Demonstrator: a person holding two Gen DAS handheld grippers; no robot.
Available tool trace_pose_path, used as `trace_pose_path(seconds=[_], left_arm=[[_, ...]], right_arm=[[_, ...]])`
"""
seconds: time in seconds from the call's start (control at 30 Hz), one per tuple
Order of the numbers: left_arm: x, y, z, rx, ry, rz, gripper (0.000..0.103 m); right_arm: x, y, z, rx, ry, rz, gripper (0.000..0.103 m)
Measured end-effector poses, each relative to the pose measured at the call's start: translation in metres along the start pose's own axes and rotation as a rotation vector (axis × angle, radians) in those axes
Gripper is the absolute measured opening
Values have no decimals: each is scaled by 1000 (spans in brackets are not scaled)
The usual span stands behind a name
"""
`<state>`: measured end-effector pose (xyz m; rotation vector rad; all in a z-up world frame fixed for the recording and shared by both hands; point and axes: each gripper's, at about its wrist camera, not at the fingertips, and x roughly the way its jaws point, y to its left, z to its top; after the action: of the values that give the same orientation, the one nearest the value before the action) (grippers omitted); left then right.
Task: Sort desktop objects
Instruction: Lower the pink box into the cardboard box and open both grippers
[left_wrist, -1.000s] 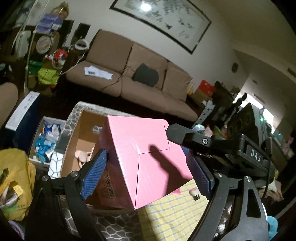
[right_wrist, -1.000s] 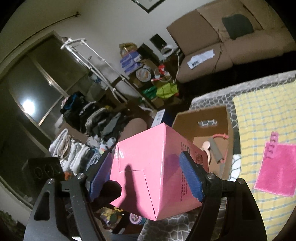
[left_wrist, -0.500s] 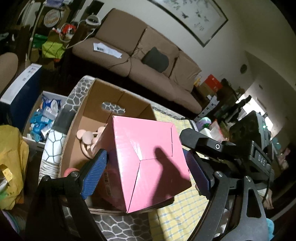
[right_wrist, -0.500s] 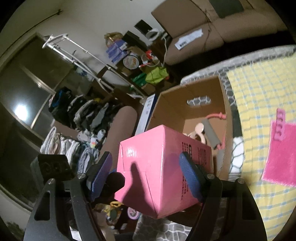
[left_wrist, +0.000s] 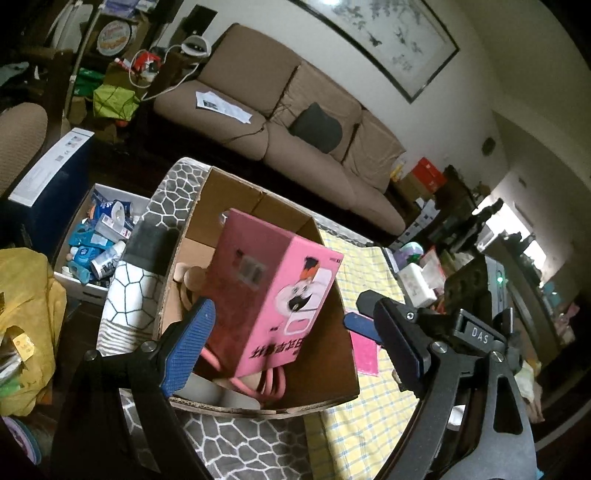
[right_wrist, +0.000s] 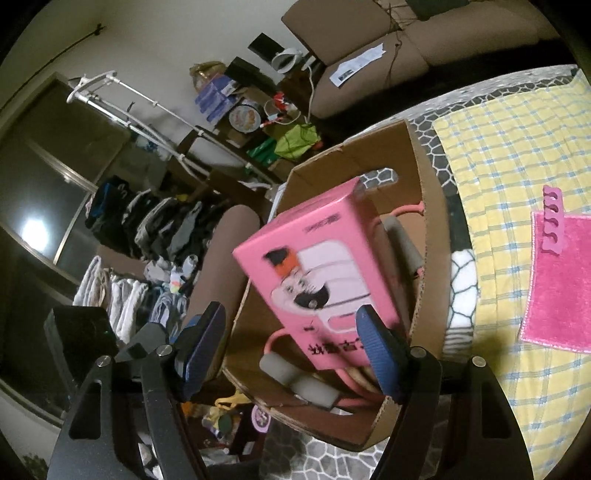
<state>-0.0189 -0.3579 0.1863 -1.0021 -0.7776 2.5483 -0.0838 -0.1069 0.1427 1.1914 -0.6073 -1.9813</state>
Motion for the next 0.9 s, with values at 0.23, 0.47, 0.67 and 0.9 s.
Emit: trace_pose_path(seconds=[0.23, 0.47, 0.67, 0.9], left_arm=[[5, -10, -7, 36, 27, 37, 92], [9, -24, -16, 76, 56, 54, 98], [13, -44, -22, 158, 89, 119, 103], [12, -68, -39, 253, 114, 186, 103]], right_arm=[[-11, 3, 3, -16, -15, -18, 82], [-24, 6, 2, -45, -40, -61, 92], [-36, 3, 0, -46, -55, -84, 98], [-44, 6, -9, -96, -52, -145, 103]])
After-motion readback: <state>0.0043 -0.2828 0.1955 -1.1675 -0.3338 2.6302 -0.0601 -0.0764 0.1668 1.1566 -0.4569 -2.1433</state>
